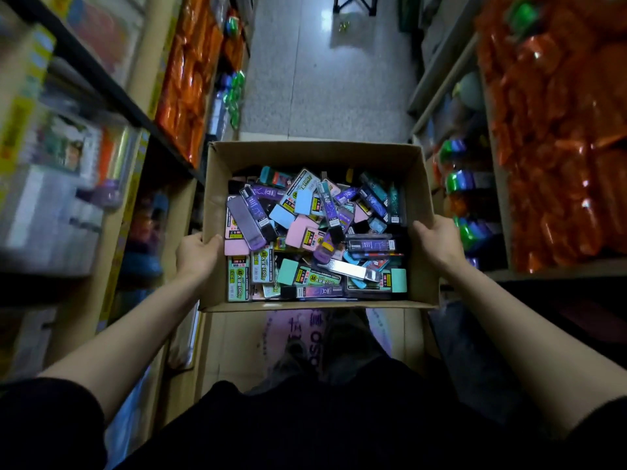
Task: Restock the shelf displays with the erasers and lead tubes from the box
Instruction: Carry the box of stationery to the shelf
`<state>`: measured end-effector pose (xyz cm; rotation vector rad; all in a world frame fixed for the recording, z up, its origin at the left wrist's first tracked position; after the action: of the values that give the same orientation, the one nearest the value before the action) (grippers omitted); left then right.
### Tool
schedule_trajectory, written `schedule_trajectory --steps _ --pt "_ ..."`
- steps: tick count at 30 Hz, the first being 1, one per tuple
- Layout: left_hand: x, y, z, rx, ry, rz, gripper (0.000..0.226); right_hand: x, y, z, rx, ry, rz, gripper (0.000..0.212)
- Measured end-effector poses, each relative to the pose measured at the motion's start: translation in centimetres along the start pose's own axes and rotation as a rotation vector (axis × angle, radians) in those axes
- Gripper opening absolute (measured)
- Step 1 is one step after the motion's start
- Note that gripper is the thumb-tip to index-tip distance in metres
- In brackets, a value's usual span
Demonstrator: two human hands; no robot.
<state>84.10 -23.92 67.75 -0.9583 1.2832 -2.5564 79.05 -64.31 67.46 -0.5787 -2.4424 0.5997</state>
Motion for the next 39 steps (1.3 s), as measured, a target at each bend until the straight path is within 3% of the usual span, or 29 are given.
schedule_trajectory --steps 11,26,31,39 --pt "-15.3 1.3 21.5 0.060 -0.082 0.010 0.028 -26.3 -0.5 -15.0 0.063 -0.013 -0.086 0.029" --pt "-41.9 0.5 50.1 0.028 -0.042 -0.008 0.029 -57.2 1.8 -35.1 -0.048 -0.002 -0.037 0.006" --pt "-49.4 -0.8 59.4 0.032 -0.021 -0.016 0.029 -67.6 1.9 -42.4 -0.012 -0.027 -0.056 0.021" --pt "-61.8 -0.4 73.3 0.082 -0.103 0.076 0.029 -86.1 3.6 -53.6 -0.018 -0.055 -0.132 0.021"
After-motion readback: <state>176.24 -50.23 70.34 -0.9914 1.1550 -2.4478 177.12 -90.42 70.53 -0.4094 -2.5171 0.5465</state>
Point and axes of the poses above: each hand's wrist, its own x-axis away from the middle knuckle, its own y-axis out of the palm, z = x × y, the point moved 3 cm from there along -x, towards the middle knuckle, and after that the axes turned 14 degrees about -x, right-handed, at the moved point
